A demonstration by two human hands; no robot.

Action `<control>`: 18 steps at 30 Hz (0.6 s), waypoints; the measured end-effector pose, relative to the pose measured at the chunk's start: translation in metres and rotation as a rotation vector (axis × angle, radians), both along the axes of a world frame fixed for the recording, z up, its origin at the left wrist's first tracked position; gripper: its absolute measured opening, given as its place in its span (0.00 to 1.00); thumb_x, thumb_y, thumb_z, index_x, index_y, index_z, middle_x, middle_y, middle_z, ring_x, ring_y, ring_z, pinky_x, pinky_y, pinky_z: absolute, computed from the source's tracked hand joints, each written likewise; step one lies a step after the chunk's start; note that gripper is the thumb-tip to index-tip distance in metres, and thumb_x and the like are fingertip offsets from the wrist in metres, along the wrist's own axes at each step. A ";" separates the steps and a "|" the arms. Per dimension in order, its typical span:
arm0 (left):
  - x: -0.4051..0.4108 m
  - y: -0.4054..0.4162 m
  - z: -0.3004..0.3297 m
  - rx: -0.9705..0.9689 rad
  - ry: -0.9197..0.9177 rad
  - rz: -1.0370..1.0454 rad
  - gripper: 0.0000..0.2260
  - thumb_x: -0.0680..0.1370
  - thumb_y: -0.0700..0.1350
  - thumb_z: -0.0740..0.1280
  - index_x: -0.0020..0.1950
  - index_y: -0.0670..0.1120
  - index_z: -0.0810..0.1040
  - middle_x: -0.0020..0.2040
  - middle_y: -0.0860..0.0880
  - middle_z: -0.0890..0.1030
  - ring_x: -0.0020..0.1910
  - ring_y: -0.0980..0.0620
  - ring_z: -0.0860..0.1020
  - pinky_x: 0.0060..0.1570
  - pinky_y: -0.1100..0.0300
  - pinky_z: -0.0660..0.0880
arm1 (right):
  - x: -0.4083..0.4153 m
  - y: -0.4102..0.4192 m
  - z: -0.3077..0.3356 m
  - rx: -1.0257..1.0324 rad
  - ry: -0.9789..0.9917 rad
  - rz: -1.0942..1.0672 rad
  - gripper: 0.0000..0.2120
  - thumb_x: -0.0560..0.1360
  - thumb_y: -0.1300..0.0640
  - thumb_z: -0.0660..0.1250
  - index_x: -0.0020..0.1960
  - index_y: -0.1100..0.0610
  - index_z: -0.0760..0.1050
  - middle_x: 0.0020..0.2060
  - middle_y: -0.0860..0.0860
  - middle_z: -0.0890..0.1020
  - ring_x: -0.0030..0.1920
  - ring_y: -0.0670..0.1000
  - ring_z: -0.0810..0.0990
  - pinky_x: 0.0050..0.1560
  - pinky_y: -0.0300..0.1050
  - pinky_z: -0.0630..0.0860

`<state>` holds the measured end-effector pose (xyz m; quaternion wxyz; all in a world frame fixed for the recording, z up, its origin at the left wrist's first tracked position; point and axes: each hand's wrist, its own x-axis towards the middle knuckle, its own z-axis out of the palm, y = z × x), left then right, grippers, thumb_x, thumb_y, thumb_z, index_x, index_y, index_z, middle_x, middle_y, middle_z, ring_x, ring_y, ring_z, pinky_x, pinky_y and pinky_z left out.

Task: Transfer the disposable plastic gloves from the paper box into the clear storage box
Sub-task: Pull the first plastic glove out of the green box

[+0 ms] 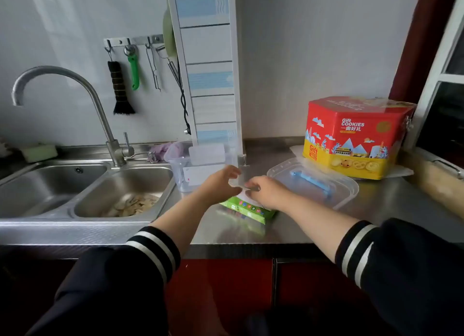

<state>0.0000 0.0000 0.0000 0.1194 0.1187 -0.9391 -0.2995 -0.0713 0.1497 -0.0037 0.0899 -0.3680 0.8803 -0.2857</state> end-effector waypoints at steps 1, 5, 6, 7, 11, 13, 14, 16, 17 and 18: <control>0.002 0.000 -0.005 -0.014 -0.016 -0.003 0.21 0.74 0.43 0.72 0.66 0.47 0.72 0.64 0.48 0.76 0.65 0.50 0.74 0.62 0.59 0.69 | 0.000 -0.002 -0.004 0.022 0.007 0.006 0.12 0.79 0.55 0.61 0.60 0.56 0.77 0.53 0.53 0.80 0.54 0.56 0.79 0.51 0.45 0.72; 0.000 0.000 -0.020 -0.025 -0.041 0.030 0.24 0.74 0.47 0.73 0.69 0.47 0.71 0.67 0.50 0.74 0.65 0.50 0.72 0.58 0.63 0.65 | -0.011 -0.005 -0.025 -0.014 0.013 -0.024 0.15 0.80 0.54 0.60 0.65 0.50 0.75 0.56 0.52 0.79 0.53 0.54 0.79 0.53 0.46 0.75; -0.002 -0.001 -0.022 -0.013 -0.045 0.038 0.24 0.75 0.48 0.72 0.69 0.48 0.71 0.68 0.49 0.74 0.63 0.49 0.73 0.58 0.62 0.66 | -0.015 -0.006 -0.029 -0.028 0.032 -0.028 0.15 0.80 0.54 0.61 0.65 0.50 0.75 0.56 0.52 0.77 0.54 0.53 0.77 0.52 0.42 0.73; -0.005 -0.001 -0.022 0.010 -0.052 0.049 0.24 0.75 0.50 0.71 0.70 0.48 0.71 0.67 0.48 0.74 0.61 0.50 0.74 0.57 0.61 0.67 | -0.020 -0.007 -0.032 -0.037 0.044 -0.028 0.14 0.80 0.53 0.61 0.65 0.51 0.76 0.56 0.51 0.75 0.55 0.52 0.76 0.52 0.40 0.70; -0.022 -0.005 -0.026 0.055 -0.071 0.037 0.27 0.74 0.54 0.72 0.70 0.49 0.71 0.68 0.49 0.74 0.65 0.48 0.73 0.62 0.58 0.68 | -0.034 -0.013 -0.039 -0.044 0.070 0.009 0.12 0.79 0.52 0.64 0.60 0.53 0.79 0.51 0.48 0.70 0.54 0.52 0.75 0.57 0.42 0.69; -0.032 -0.009 -0.028 0.044 -0.102 -0.007 0.27 0.74 0.54 0.73 0.70 0.51 0.71 0.69 0.50 0.73 0.66 0.49 0.72 0.62 0.60 0.66 | -0.040 -0.014 -0.041 -0.038 0.058 0.034 0.10 0.78 0.53 0.66 0.57 0.53 0.81 0.49 0.47 0.69 0.54 0.52 0.75 0.57 0.42 0.69; -0.036 -0.011 -0.029 0.046 -0.125 -0.027 0.27 0.73 0.54 0.73 0.71 0.52 0.71 0.68 0.50 0.74 0.65 0.50 0.72 0.61 0.61 0.67 | -0.043 -0.014 -0.041 -0.048 0.045 0.035 0.10 0.77 0.54 0.67 0.56 0.54 0.82 0.49 0.47 0.69 0.53 0.51 0.75 0.56 0.41 0.69; -0.041 -0.015 -0.034 0.052 -0.179 -0.065 0.28 0.72 0.53 0.75 0.70 0.53 0.71 0.66 0.50 0.75 0.61 0.50 0.75 0.62 0.58 0.70 | -0.048 -0.014 -0.042 -0.086 0.012 0.006 0.08 0.76 0.55 0.69 0.53 0.56 0.83 0.49 0.48 0.71 0.52 0.50 0.75 0.54 0.41 0.68; -0.044 -0.016 -0.037 0.048 -0.195 -0.083 0.29 0.71 0.53 0.76 0.70 0.52 0.71 0.66 0.50 0.76 0.60 0.50 0.76 0.63 0.55 0.71 | -0.050 -0.014 -0.043 -0.109 -0.001 -0.015 0.06 0.76 0.56 0.70 0.50 0.56 0.83 0.48 0.48 0.72 0.50 0.50 0.75 0.53 0.40 0.69; -0.045 -0.017 -0.040 0.048 -0.196 -0.094 0.29 0.71 0.53 0.76 0.70 0.52 0.71 0.66 0.50 0.76 0.61 0.50 0.76 0.64 0.53 0.71 | -0.051 -0.014 -0.044 -0.121 -0.003 -0.033 0.04 0.75 0.56 0.70 0.47 0.56 0.83 0.48 0.48 0.72 0.48 0.49 0.75 0.51 0.40 0.68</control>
